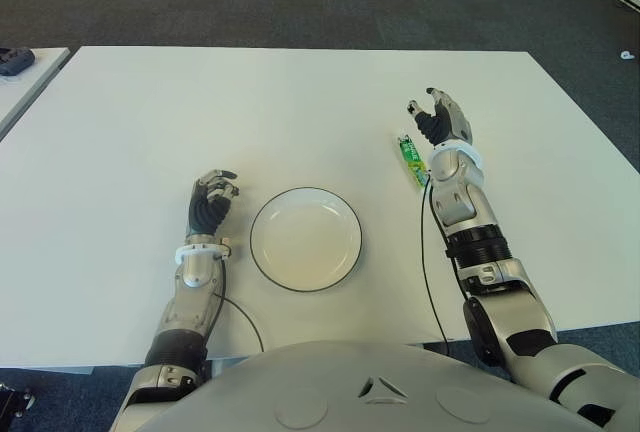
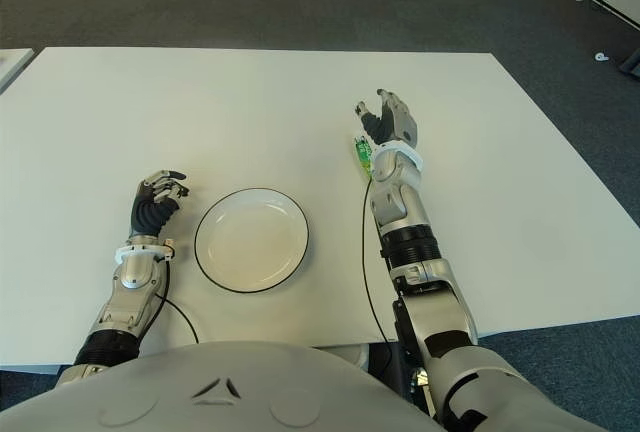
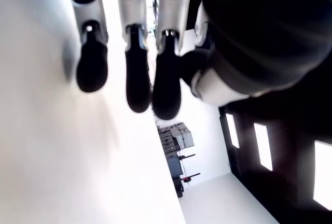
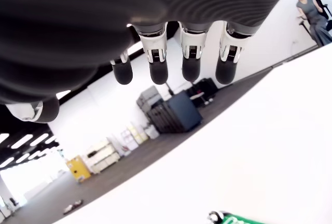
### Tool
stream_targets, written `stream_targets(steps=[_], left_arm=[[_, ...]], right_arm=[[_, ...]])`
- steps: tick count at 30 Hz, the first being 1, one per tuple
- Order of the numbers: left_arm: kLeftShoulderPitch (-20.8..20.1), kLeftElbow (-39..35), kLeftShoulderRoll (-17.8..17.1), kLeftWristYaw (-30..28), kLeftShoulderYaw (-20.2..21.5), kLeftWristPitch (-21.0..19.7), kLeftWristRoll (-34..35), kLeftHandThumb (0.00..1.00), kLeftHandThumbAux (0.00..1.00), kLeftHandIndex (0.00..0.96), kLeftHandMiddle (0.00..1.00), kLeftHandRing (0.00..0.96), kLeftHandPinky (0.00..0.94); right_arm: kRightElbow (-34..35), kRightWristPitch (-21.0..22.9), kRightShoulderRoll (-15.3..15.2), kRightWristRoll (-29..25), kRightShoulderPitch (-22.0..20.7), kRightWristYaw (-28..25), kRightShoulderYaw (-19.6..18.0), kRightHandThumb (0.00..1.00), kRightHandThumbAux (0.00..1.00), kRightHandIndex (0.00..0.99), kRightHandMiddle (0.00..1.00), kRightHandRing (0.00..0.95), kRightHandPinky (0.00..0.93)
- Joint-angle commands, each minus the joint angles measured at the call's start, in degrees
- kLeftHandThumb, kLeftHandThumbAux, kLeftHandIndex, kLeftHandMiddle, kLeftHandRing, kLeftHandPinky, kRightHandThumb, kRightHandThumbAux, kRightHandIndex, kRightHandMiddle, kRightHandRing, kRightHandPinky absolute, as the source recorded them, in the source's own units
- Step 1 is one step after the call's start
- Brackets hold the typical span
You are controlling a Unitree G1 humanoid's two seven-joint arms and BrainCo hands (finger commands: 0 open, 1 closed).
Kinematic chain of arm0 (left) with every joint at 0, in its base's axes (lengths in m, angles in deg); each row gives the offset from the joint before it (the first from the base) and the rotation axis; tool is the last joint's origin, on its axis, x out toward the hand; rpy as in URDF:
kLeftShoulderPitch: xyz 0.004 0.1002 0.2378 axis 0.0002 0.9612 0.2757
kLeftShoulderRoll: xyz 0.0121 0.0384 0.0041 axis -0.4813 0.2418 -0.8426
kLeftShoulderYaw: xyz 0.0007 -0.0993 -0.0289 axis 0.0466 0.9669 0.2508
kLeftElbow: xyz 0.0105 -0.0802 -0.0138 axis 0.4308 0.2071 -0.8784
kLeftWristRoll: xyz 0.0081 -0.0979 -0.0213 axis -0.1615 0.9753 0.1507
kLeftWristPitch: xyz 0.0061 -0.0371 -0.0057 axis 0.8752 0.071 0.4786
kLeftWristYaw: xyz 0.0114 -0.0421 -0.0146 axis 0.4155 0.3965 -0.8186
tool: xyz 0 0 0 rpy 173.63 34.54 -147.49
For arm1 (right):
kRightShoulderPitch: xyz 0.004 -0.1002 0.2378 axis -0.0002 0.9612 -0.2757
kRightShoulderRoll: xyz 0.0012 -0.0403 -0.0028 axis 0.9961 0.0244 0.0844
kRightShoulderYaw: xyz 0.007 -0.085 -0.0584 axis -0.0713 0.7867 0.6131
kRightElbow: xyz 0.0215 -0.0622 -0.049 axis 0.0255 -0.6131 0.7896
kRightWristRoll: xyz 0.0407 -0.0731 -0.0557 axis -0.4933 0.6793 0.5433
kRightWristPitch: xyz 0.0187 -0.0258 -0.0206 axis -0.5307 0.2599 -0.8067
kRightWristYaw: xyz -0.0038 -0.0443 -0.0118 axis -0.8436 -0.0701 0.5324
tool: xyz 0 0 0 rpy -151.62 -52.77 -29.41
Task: Put the toothpaste on the table into the plate.
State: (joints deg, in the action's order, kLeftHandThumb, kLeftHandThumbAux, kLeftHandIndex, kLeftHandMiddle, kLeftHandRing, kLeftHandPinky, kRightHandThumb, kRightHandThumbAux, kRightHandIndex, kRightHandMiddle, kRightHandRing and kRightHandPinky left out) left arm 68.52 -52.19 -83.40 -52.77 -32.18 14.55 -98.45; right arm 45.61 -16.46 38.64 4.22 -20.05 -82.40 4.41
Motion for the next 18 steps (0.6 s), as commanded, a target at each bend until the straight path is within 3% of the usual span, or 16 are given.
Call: stream_targets(steps=[1, 9, 18], left_arm=[[1.3, 0.7, 0.9, 0.1, 0.0, -0.6, 0.5, 0.693, 0.722, 0.432, 0.677, 0.678, 0.678], [1.5, 1.3, 0.9, 0.0, -0.1, -0.8, 0.2, 0.692, 0.722, 0.432, 0.675, 0.682, 0.674], [1.3, 3.3, 1.0, -0.5, 0.6, -0.6, 2.0, 0.692, 0.722, 0.432, 0.644, 0.659, 0.647]], right_arm=[[-4.4, 2.2, 2.3, -1.2, -1.4, 1.4, 1.1, 0.487, 0.138, 0.0, 0.0, 0.0, 0.0], [-9.2, 4.8, 3.4, -1.8, -4.0, 1.4, 1.8, 0.471, 0.095, 0.0, 0.0, 0.0, 0.0], [-18.4, 3.4, 4.6, -3.7, -6.9, 3.5, 2.7, 0.482, 0.081, 0.0, 0.0, 0.0, 0.0]])
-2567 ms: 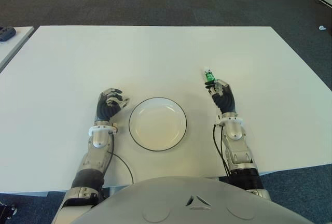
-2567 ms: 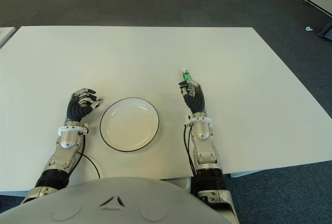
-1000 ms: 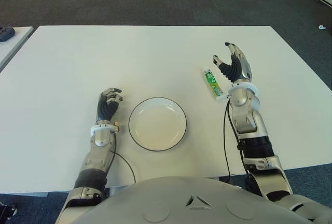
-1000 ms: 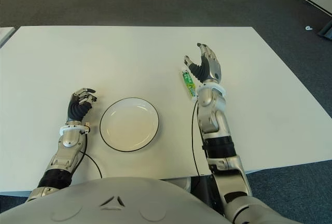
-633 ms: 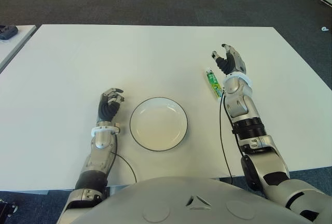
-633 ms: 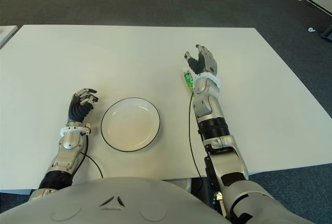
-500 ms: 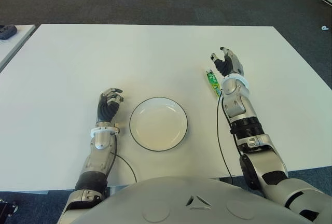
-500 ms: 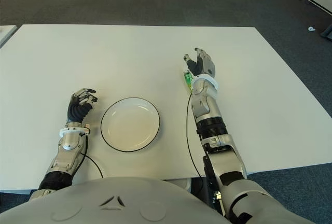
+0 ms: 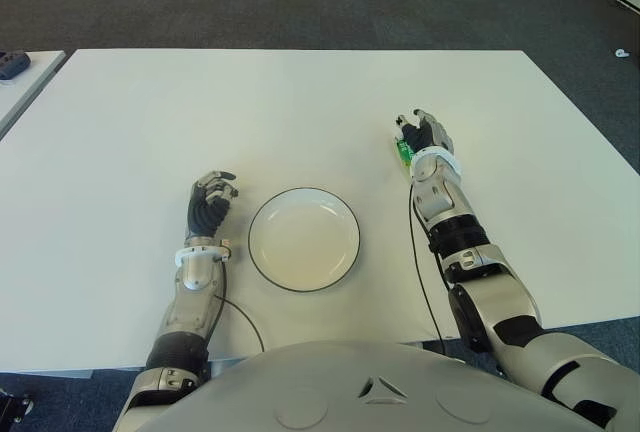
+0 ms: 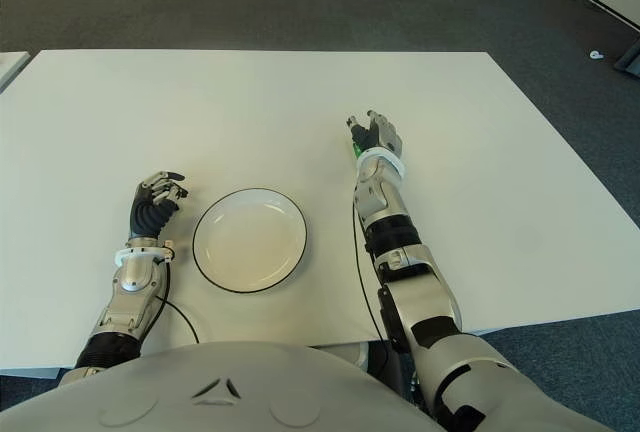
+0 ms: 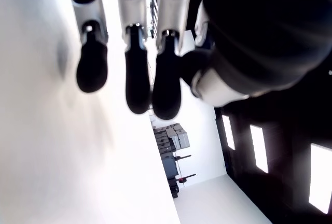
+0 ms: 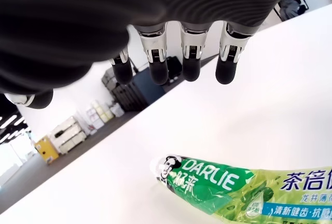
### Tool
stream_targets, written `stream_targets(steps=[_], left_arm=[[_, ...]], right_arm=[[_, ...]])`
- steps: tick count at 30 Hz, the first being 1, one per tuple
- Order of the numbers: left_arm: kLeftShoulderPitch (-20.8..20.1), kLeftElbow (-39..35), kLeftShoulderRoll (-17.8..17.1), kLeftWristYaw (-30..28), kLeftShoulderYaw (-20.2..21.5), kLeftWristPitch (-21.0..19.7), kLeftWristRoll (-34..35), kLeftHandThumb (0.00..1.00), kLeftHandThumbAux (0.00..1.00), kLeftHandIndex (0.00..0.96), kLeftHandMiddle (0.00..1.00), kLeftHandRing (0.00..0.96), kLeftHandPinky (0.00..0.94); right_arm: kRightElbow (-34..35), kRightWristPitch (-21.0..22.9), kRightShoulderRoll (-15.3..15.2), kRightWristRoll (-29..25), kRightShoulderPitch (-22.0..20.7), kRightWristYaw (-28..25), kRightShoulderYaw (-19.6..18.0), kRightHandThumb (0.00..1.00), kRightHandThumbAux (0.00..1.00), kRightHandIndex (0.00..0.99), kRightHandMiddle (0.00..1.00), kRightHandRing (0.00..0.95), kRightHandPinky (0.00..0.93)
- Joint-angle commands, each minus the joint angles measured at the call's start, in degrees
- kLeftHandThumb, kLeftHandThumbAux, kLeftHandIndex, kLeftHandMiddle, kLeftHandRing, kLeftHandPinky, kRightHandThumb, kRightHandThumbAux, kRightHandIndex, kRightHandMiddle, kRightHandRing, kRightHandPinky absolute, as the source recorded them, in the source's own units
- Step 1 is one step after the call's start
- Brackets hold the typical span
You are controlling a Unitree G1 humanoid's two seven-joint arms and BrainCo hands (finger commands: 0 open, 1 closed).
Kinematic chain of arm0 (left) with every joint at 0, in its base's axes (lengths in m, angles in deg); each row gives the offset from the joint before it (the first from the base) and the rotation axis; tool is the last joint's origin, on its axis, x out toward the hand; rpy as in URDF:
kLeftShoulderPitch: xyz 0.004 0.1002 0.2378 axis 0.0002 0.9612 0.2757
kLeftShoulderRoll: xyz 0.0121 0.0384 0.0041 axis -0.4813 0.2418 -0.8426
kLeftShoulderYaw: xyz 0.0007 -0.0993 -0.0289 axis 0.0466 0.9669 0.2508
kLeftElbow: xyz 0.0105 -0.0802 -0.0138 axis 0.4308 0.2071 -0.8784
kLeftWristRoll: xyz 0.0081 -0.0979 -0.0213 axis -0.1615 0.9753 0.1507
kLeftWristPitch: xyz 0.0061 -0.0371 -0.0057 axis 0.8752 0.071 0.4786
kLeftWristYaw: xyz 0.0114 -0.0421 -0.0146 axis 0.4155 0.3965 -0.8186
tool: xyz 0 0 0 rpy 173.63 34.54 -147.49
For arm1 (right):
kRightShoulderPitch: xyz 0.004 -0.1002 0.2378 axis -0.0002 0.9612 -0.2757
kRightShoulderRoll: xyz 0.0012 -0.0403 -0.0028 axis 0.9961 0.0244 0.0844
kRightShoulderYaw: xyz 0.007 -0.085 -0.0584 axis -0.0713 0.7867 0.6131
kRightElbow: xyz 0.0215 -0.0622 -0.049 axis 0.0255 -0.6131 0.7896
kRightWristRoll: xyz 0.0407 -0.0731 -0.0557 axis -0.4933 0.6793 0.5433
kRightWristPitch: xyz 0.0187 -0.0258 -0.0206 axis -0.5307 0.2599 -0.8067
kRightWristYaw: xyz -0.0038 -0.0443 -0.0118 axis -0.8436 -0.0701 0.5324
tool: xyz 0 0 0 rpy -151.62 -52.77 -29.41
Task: Put the toothpaste on the table into the plate.
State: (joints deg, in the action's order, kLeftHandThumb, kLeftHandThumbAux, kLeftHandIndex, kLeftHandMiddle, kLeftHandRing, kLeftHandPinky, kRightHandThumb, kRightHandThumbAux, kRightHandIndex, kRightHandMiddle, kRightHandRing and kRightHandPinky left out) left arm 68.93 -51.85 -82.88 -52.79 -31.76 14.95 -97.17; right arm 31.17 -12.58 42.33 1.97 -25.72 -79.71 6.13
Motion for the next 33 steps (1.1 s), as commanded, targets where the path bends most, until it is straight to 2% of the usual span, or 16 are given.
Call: stream_targets(steps=[1, 4, 10, 18, 27, 33], left_arm=[[0.8, 3.4, 0.4, -0.4, 0.2, -0.8, 0.7, 0.692, 0.722, 0.432, 0.641, 0.657, 0.645], [0.8, 3.7, 0.6, 0.6, 0.1, -0.2, 0.1, 0.692, 0.722, 0.432, 0.639, 0.656, 0.647], [0.9, 3.8, 0.4, 1.7, -0.1, 0.4, -1.2, 0.692, 0.722, 0.431, 0.631, 0.652, 0.64], [1.4, 3.8, 0.6, 2.4, 0.1, 1.9, -1.2, 0.691, 0.722, 0.431, 0.628, 0.653, 0.646], [1.1, 4.9, 0.0, 1.6, 0.5, 1.8, -0.3, 0.692, 0.721, 0.431, 0.616, 0.644, 0.631], [1.0, 5.1, 0.1, 1.0, 0.7, 4.6, 0.9, 0.692, 0.722, 0.431, 0.629, 0.653, 0.656]], right_arm=[[-4.8, -0.6, 0.9, -1.6, -1.4, 1.0, 1.1, 0.484, 0.081, 0.0, 0.0, 0.0, 0.0], [-7.2, -1.2, 1.0, -2.1, -1.9, 1.8, 1.5, 0.484, 0.082, 0.0, 0.0, 0.0, 0.0], [-17.5, -2.8, 1.0, -2.8, -3.8, 4.0, 2.9, 0.456, 0.088, 0.0, 0.0, 0.0, 0.0], [-24.3, -3.4, -0.1, -3.1, -5.3, 5.6, 4.6, 0.416, 0.106, 0.0, 0.0, 0.0, 0.0], [-27.2, -3.2, -0.9, -3.7, -5.7, 6.8, 5.2, 0.398, 0.127, 0.0, 0.0, 0.0, 0.0], [-24.2, -0.7, -2.6, -3.7, -3.8, 6.0, 5.1, 0.397, 0.143, 0.0, 0.0, 0.0, 0.0]])
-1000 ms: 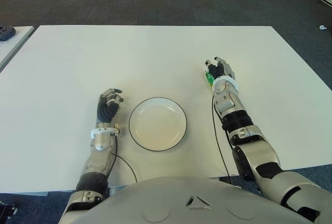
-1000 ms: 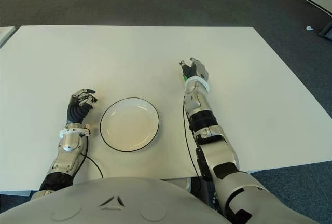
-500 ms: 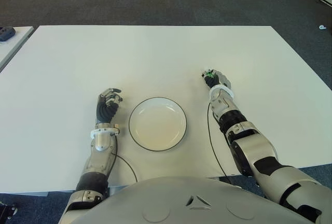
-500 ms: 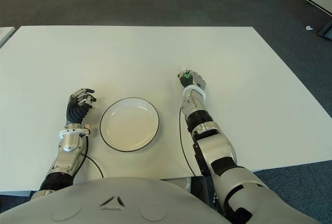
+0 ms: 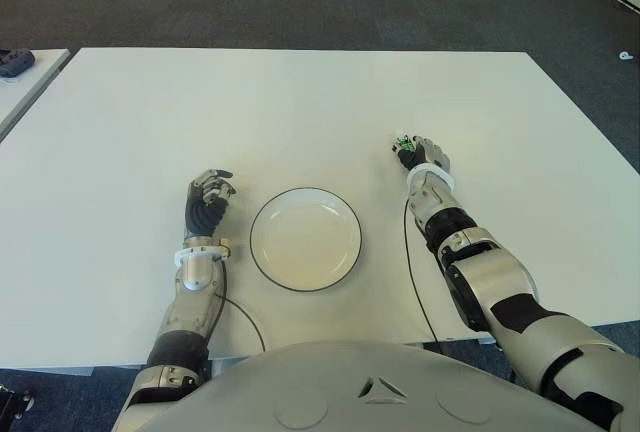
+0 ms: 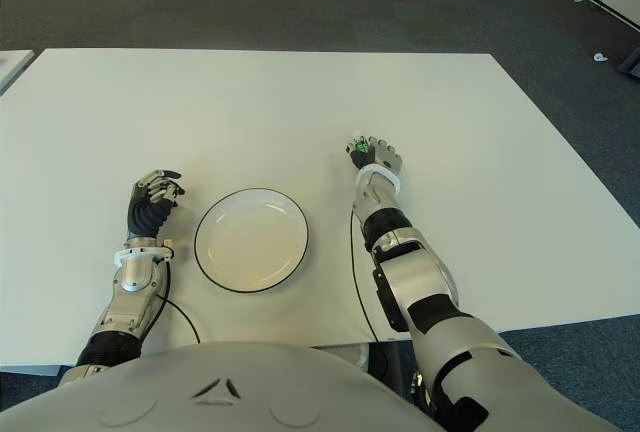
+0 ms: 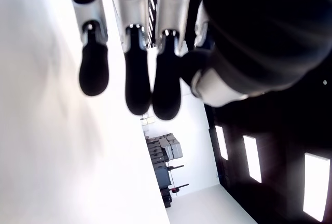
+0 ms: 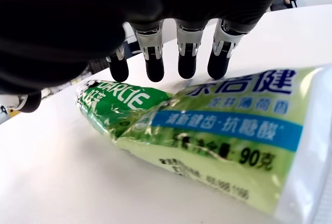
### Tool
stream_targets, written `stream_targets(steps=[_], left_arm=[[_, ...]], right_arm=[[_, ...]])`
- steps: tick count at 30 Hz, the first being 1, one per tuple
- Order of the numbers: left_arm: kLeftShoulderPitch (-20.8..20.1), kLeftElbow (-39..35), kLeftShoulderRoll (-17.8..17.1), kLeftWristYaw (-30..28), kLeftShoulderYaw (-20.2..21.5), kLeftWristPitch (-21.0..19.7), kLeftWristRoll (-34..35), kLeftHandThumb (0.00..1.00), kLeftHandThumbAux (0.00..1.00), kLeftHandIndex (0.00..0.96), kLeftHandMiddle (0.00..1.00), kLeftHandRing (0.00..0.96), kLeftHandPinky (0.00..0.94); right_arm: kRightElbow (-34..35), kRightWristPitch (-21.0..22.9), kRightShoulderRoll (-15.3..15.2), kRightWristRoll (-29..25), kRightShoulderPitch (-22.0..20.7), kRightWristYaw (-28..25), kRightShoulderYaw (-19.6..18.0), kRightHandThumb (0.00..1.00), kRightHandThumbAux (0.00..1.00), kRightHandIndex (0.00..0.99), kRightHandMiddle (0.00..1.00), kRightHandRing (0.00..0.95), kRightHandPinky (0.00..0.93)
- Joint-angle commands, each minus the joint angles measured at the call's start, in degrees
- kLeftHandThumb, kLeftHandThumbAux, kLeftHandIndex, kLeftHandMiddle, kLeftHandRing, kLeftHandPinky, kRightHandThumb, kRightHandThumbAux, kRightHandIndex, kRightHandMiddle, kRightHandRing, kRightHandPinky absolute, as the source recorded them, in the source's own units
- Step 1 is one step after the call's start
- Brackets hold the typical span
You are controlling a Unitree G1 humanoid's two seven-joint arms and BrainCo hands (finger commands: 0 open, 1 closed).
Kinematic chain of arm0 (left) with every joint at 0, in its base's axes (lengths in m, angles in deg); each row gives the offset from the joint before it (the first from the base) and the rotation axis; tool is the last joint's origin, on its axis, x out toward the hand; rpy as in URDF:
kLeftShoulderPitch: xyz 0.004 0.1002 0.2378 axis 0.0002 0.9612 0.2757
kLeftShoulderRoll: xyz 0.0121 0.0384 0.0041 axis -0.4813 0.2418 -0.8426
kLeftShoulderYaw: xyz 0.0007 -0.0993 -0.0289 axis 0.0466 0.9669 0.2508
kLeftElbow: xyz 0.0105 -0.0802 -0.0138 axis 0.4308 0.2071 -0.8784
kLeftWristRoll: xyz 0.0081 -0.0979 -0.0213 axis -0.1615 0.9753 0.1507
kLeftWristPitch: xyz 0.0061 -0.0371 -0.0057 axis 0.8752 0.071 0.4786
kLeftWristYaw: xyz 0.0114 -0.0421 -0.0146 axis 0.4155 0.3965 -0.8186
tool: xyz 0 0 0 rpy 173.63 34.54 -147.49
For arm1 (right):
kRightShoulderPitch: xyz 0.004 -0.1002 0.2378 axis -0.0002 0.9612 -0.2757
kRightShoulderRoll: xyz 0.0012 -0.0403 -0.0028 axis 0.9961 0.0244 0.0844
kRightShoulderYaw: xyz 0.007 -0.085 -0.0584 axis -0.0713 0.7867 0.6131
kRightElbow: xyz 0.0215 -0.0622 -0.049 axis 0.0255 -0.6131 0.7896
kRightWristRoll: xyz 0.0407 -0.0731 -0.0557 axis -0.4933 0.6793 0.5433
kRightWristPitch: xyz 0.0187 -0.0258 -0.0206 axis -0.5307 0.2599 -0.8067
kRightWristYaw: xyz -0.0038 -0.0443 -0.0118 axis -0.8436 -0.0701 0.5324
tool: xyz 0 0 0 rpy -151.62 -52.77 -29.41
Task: Put the toothpaste on the table into the plate.
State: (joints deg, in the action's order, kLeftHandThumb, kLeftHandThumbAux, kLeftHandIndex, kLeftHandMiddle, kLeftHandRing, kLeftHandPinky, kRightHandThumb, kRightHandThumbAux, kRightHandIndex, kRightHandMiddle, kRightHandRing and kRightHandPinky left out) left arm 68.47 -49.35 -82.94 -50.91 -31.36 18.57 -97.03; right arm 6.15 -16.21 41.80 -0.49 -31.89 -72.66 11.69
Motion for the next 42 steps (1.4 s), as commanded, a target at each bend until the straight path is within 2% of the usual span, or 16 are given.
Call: stream_targets(steps=[1, 8, 15, 25, 34, 42], left_arm=[[1.4, 2.7, 0.1, -1.0, 0.3, 1.5, 0.9, 0.692, 0.722, 0.431, 0.634, 0.656, 0.662], [1.5, 3.8, 0.2, -1.5, 0.7, 3.4, 2.4, 0.693, 0.721, 0.432, 0.643, 0.657, 0.651], [1.6, 4.1, 0.5, -2.6, 1.1, 5.3, 4.0, 0.694, 0.721, 0.432, 0.656, 0.661, 0.662], [2.6, 1.9, 0.9, -3.8, 1.5, 4.6, 5.4, 0.696, 0.72, 0.433, 0.661, 0.66, 0.668], [3.5, 0.0, 1.3, -3.3, 2.0, 3.1, 5.4, 0.695, 0.719, 0.432, 0.636, 0.64, 0.637], [3.4, -0.5, 1.9, -3.4, 2.5, 3.5, 6.1, 0.696, 0.719, 0.433, 0.639, 0.637, 0.64]], right_arm=[[1.4, 3.4, -2.3, -1.3, 2.9, -1.2, -0.5, 0.398, 0.145, 0.0, 0.0, 0.0, 0.0], [2.9, 4.7, -4.0, -1.8, 5.3, -1.5, -0.8, 0.409, 0.147, 0.0, 0.0, 0.0, 0.0], [1.1, 5.3, -4.9, -2.3, 5.3, -1.5, -1.0, 0.421, 0.153, 0.0, 0.0, 0.0, 0.0], [-0.6, 5.9, -5.7, -2.3, 5.2, -0.9, -0.6, 0.419, 0.175, 0.0, 0.0, 0.0, 0.0], [-1.2, 6.4, -6.5, -0.6, 5.5, -1.9, 2.3, 0.385, 0.192, 0.0, 0.0, 0.0, 0.0], [-1.9, 6.7, -6.2, 1.0, 5.5, -5.0, 5.8, 0.378, 0.187, 0.0, 0.0, 0.0, 0.0]])
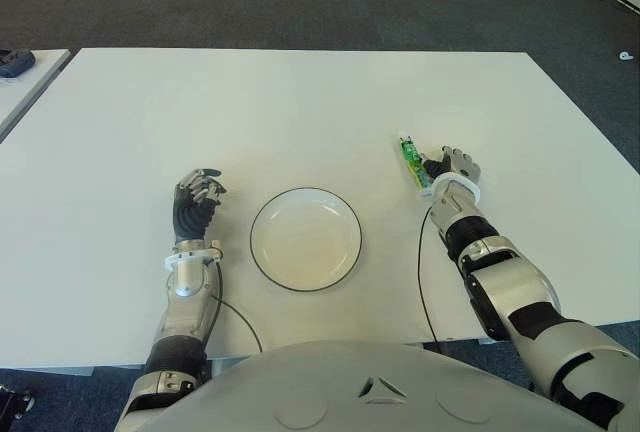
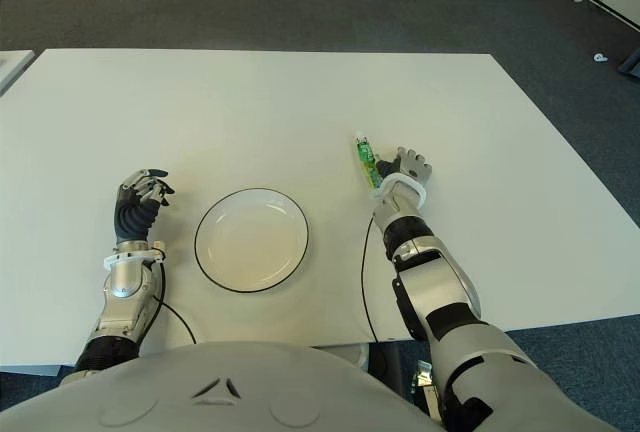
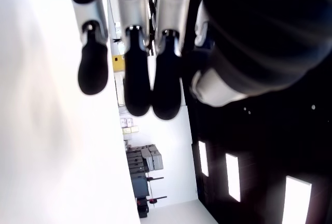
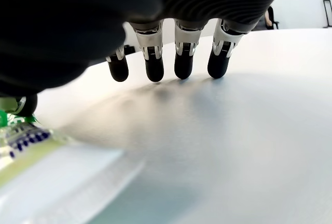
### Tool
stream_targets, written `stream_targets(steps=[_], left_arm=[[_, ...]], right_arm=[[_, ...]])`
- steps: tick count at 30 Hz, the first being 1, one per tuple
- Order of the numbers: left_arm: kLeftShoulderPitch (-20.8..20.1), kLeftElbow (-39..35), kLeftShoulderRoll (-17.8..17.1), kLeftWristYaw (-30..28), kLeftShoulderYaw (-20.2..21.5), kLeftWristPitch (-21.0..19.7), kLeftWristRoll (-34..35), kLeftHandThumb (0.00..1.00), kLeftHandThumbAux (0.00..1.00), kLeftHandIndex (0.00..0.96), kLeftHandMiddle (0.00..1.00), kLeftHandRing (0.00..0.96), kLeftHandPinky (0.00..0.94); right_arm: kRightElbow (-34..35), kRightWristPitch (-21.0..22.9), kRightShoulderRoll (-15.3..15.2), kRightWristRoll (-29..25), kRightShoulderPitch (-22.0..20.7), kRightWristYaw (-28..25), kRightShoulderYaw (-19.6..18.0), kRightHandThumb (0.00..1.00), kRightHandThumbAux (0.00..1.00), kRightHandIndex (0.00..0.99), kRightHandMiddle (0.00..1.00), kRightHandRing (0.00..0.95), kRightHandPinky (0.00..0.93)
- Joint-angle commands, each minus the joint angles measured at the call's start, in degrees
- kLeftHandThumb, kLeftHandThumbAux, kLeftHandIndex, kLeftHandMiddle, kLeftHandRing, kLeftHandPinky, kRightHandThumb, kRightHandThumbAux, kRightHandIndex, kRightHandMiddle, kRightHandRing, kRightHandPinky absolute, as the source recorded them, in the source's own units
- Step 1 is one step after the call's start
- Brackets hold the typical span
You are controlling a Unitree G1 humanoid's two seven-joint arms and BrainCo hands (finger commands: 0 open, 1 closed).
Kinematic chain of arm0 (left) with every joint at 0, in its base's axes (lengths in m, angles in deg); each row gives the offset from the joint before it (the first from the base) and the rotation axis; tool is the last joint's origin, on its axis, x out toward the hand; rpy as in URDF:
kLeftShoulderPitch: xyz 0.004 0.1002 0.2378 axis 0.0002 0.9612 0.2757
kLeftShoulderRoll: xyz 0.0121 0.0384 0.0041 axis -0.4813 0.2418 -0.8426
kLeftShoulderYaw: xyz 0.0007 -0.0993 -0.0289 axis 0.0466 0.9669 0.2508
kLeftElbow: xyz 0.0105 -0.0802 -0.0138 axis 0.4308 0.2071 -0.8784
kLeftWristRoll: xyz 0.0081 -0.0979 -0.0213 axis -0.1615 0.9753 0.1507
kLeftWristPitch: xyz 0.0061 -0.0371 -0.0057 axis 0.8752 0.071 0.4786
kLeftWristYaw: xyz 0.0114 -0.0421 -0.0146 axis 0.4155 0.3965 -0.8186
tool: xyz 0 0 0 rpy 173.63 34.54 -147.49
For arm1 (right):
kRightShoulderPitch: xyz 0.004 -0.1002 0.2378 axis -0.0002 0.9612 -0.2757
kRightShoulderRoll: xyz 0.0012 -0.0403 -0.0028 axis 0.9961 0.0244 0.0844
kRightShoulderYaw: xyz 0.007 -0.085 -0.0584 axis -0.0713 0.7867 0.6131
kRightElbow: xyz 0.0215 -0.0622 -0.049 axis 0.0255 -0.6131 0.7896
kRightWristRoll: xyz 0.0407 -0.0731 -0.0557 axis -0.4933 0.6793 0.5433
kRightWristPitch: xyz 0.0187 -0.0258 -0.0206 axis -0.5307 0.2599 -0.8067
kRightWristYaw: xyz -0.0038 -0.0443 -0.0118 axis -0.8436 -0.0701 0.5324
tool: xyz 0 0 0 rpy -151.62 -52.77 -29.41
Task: Put the toothpaste on the table into the plate.
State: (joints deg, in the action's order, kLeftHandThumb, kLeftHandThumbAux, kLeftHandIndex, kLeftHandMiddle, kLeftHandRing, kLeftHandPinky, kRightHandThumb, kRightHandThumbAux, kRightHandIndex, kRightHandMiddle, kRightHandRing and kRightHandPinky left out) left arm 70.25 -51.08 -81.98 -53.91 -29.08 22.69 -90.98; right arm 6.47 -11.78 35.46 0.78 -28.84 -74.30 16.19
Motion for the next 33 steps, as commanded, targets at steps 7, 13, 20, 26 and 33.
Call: stream_targets(steps=[7, 13, 20, 26, 33], left_arm=[[1.6, 1.4, 1.1, 0.1, 0.4, -0.6, -0.5, 0.696, 0.72, 0.433, 0.633, 0.631, 0.629], [1.6, 1.2, 1.4, 0.2, 0.5, -0.6, -0.7, 0.695, 0.719, 0.432, 0.612, 0.618, 0.618], [1.3, 1.5, 1.3, -0.1, 0.7, -0.5, -0.8, 0.696, 0.719, 0.432, 0.616, 0.617, 0.622], [1.2, 1.5, 1.2, -0.5, 0.7, -0.9, -0.8, 0.697, 0.719, 0.432, 0.621, 0.619, 0.625], [1.1, 1.7, 1.0, 0.0, 0.8, -1.7, -1.4, 0.697, 0.719, 0.432, 0.615, 0.615, 0.613]], right_arm=[[-2.6, 1.9, 1.5, 0.5, 2.2, -4.4, 3.4, 0.407, 0.178, 0.0, 0.0, 0.0, 0.0], [-2.9, 0.5, 2.2, 0.7, 1.3, -5.5, 4.9, 0.385, 0.188, 0.0, 0.0, 0.0, 0.0], [0.4, -1.6, 2.3, -1.7, 1.3, -6.3, 3.2, 0.326, 0.228, 0.0, 0.0, 0.0, 0.0], [4.5, -2.6, 1.9, -4.0, 1.4, -8.4, 0.9, 0.226, 0.256, 0.0, 0.0, 0.0, 0.0], [14.0, -2.5, 1.4, -8.0, 3.5, -8.5, -4.0, 0.132, 0.265, 0.0, 0.0, 0.0, 0.0]])
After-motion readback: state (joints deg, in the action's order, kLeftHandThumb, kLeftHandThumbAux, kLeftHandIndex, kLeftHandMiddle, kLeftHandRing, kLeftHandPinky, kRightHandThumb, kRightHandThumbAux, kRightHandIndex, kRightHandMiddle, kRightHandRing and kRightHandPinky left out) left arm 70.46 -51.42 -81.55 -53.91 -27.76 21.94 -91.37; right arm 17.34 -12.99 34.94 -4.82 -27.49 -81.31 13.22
